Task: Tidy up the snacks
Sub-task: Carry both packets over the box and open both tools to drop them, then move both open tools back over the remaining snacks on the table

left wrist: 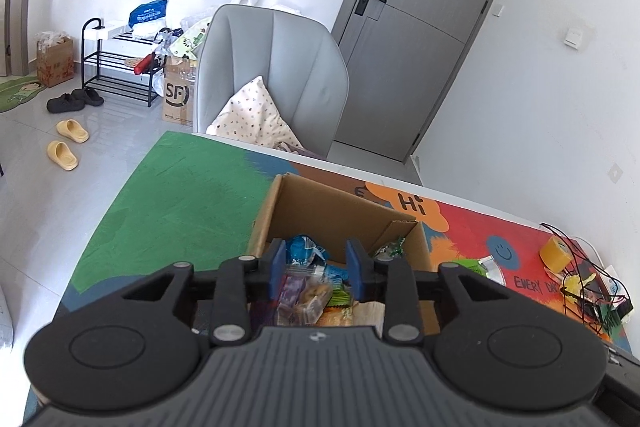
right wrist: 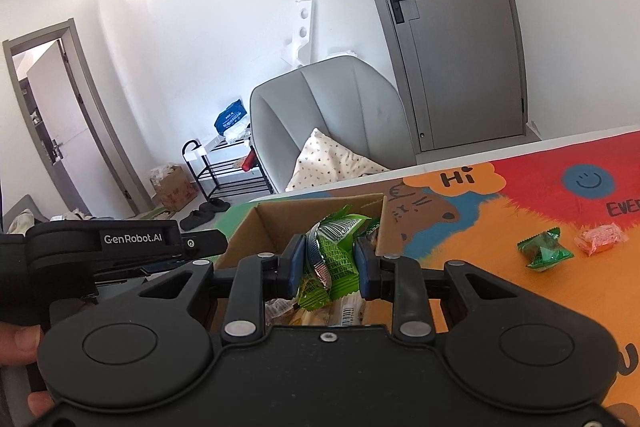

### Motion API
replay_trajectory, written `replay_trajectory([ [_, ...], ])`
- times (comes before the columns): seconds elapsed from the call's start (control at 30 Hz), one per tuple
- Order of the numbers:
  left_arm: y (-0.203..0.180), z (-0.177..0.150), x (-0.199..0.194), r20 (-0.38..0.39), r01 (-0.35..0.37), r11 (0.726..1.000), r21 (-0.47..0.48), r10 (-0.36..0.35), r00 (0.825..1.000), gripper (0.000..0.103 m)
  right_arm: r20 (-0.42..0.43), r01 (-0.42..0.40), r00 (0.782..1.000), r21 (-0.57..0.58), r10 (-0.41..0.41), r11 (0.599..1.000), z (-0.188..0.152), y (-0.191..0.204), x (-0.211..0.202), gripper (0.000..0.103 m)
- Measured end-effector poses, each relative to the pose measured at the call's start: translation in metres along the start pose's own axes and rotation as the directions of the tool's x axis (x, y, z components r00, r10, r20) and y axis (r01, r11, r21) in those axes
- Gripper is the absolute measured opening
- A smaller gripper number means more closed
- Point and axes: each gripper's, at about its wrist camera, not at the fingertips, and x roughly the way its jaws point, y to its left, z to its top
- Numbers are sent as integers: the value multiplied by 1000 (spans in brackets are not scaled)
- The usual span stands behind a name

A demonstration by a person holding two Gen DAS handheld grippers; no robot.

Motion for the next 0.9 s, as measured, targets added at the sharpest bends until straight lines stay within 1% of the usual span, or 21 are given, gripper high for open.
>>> replay_trajectory([
  [0.07,2,-2,-4,1,-4,1000,1,4,1000,39,-9,-12,1000,-8,12,1000,-1,3,-2,29],
  [0.1,2,-3,-5,0,-6,1000,2,6,1000,44,-19,-21,1000,-10,20,1000,-1,4,-2,30],
  [0.13,2,-4,-6,-2,-9,1000,3,9,1000,49,-31,-24,999,-11,23,1000,-2,5,-1,34],
  [0.17,2,-5,-8,-4,-13,1000,3,13,1000,52,-38,-18,999,-10,17,1000,-2,5,-1,42],
  [0.23,2,-5,-11,-1,-15,1000,5,15,1000,64,-26,-6,1000,-6,6,1000,-3,4,-5,48],
  [0.33,1,-6,-16,13,-21,1000,9,20,1000,75,-15,4,1000,0,-4,1000,-3,1,-14,49],
  [0.43,-4,-7,-18,17,-24,1000,12,24,1000,80,6,29,1000,14,-29,999,-2,-9,-24,52],
  [0.6,-16,-11,-16,7,-20,999,27,19,1000,84,16,81,996,52,-82,995,-2,-34,-35,52],
  [0.7,-25,-14,-15,0,-11,999,43,12,1000,85,20,108,994,74,-110,991,-4,-47,-42,53],
  [0.83,-38,-18,-13,-13,12,998,66,-11,1000,85,22,144,989,101,-147,984,-6,-64,-50,58],
  [0.9,-46,-20,-12,-16,23,997,80,-22,1000,85,21,159,987,107,-162,981,-7,-71,-54,58],
])
